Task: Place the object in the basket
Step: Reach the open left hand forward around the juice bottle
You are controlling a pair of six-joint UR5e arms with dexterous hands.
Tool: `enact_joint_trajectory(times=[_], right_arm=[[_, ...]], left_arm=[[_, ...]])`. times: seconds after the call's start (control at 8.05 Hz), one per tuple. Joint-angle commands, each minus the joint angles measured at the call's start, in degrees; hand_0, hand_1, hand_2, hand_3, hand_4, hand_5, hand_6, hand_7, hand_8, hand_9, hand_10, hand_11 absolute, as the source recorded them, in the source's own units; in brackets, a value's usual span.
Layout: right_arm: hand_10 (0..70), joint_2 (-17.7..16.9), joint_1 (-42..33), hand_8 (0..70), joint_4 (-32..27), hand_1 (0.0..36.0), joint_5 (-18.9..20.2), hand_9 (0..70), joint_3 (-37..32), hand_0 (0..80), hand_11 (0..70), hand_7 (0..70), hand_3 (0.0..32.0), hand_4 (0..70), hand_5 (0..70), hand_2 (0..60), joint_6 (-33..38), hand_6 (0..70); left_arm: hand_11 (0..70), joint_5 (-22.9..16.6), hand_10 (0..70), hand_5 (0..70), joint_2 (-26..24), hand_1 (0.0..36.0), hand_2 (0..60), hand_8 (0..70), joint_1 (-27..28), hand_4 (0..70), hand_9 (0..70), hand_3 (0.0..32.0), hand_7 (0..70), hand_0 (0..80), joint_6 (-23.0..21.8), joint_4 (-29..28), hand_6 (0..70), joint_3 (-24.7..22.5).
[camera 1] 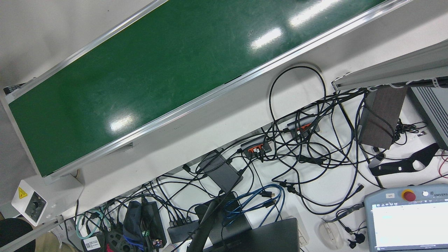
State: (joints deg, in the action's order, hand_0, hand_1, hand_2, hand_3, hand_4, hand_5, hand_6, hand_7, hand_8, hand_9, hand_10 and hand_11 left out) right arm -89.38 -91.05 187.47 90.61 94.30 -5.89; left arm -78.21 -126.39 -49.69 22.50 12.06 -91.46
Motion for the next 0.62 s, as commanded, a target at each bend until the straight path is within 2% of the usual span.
enact_joint_trajectory(times=[0.0,0.5], right_arm=[[0.0,0.00,0.00,0.0,0.00,0.0,0.00,0.0,0.01,0.0,0.0,0.0,0.0,0.0,0.0,0.0,0.00,0.0],[0.0,0.00,0.00,0.0,0.00,0.0,0.00,0.0,0.01,0.0,0.0,0.0,0.0,0.0,0.0,0.0,0.00,0.0]], left_arm=[[0.4,0.25,0.0,13.4,-0.70,3.2,0.0,6.2,1.70,11.6,8.1,4.6,0.7,60.1,0.79,-0.19,0.0,0.75],[0.3,1.04,0.0,13.8,-3.94,2.6,0.0,6.5,3.28,11.9,8.4,4.2,0.6,59.1,1.32,-0.64,0.0,2.51]])
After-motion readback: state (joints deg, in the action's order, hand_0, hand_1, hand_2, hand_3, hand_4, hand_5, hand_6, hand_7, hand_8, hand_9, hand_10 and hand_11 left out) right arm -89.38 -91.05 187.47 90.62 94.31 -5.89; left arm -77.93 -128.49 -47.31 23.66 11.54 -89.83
